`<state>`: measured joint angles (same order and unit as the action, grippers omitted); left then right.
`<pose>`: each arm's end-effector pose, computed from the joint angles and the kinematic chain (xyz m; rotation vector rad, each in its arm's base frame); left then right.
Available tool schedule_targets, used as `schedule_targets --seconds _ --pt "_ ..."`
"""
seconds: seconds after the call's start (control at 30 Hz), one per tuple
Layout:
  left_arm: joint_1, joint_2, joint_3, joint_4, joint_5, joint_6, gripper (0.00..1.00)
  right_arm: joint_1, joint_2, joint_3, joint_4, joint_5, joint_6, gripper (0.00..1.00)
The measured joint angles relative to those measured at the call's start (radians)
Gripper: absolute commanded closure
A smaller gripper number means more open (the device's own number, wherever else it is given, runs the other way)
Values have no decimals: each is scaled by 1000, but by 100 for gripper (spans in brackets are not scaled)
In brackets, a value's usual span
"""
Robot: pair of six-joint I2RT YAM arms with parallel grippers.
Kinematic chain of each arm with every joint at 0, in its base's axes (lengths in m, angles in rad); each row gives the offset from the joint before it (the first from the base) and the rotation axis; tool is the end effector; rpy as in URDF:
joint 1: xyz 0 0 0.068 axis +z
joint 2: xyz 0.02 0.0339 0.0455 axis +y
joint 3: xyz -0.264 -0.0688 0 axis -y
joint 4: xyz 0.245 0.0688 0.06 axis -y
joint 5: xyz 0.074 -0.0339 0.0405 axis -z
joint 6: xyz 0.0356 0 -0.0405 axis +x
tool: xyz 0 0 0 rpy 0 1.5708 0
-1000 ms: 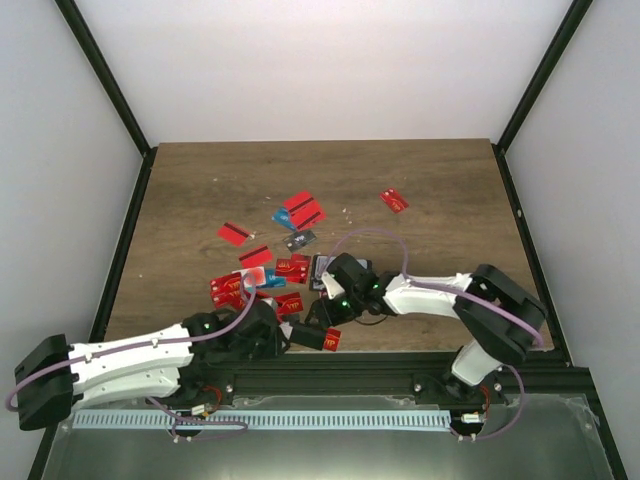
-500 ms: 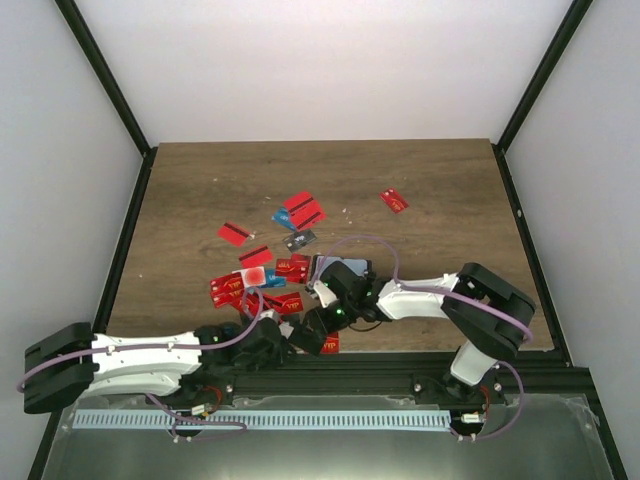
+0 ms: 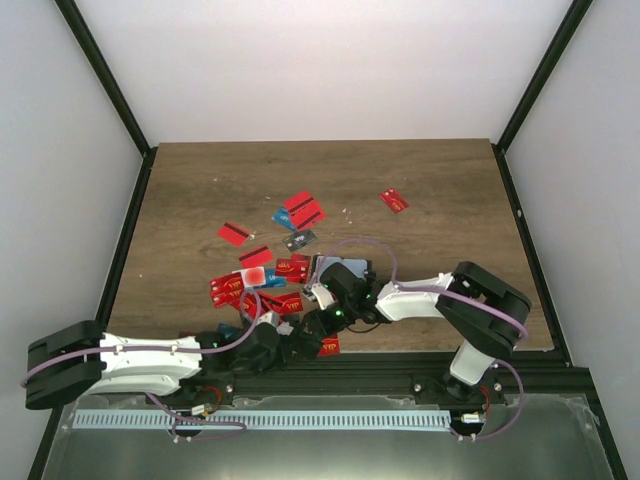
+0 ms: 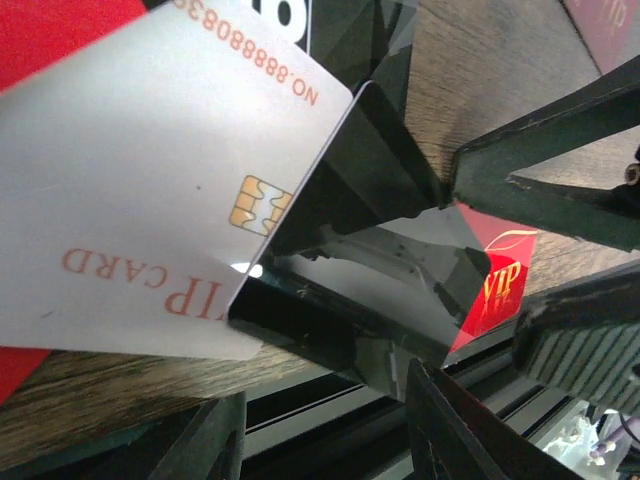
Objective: Put the credit cards into the card holder
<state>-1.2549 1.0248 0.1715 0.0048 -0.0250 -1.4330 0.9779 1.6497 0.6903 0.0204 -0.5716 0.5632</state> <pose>0.0511 -0.1534 0.1117 -0.2603 2.7678 -1.0153 0.1472 0.2529 0.1266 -0.8445 2.7004 1.2350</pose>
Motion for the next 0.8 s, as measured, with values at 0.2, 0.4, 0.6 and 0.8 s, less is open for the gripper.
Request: schedule_targets --seconds 0.2,0.4,0.6,0.8 --pt "-7 39 -14 86 -5 -18 60 0 21 0 38 -33 3 47" --pt "-13 66 -36 152 -11 -35 73 0 33 0 57 -58 7 47" --pt "-15 63 -56 183 -16 -37 80 0 40 0 71 -76 14 47" --pt "-15 37 -64 180 -22 -32 83 -1 41 0 73 -81 15 47"
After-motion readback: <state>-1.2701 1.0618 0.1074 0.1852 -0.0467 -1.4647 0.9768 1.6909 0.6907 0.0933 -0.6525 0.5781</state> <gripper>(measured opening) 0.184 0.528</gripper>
